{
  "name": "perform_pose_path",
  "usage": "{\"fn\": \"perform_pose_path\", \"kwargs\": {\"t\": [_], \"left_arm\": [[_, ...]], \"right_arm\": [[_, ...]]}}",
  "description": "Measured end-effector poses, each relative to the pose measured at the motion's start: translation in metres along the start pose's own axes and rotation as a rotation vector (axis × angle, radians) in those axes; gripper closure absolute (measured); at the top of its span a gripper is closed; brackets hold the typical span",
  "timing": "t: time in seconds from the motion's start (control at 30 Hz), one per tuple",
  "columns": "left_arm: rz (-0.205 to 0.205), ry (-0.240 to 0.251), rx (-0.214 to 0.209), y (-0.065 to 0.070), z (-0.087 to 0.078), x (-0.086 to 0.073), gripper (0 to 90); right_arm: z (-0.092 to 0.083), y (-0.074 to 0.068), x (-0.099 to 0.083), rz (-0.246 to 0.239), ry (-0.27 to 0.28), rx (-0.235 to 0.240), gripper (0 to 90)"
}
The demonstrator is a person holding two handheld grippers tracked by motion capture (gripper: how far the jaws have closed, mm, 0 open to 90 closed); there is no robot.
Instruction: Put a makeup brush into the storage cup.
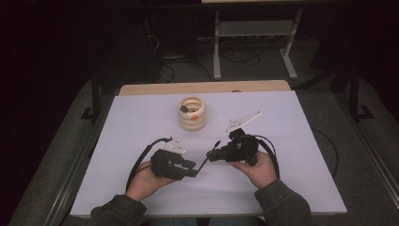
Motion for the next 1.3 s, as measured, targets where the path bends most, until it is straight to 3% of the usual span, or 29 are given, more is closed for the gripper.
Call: {"fn": "perform_pose_path", "kwargs": {"t": [0.33,0.57,0.8,0.83,1.3], "left_arm": [[-0.015,0.015,0.046,-0.007,-0.008,-0.007,62.9],[-0.006,0.007,0.056,-0.011,-0.007,-0.017,63.1],[-0.030,0.010,0.067,-0.011,-0.006,-0.020,62.8],[-0.018,0.001,0.071,-0.013,-0.007,-0.021,62.7],[-0.076,0.023,0.088,-0.019,-0.016,-0.028,59.7]], "right_arm": [[-0.008,0.009,0.007,0.009,-0.032,-0.041,84.6],[-0.011,0.015,0.008,0.023,-0.037,-0.053,84.6],[-0.013,0.017,0.009,0.030,-0.042,-0.071,84.5],[-0.013,0.017,0.009,0.033,-0.045,-0.072,84.6],[-0.017,0.024,0.024,0.041,-0.072,-0.103,84.6]]}}
Point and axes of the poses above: each handheld gripper's, and its own axes: z roughly forward along the jaws, x roughly out of its top, y roughly to its right, the point moved 6 cm from there along z, roughly forward along the jaws, and after that the axes turned 12 degrees about x, right-handed, at the moved point
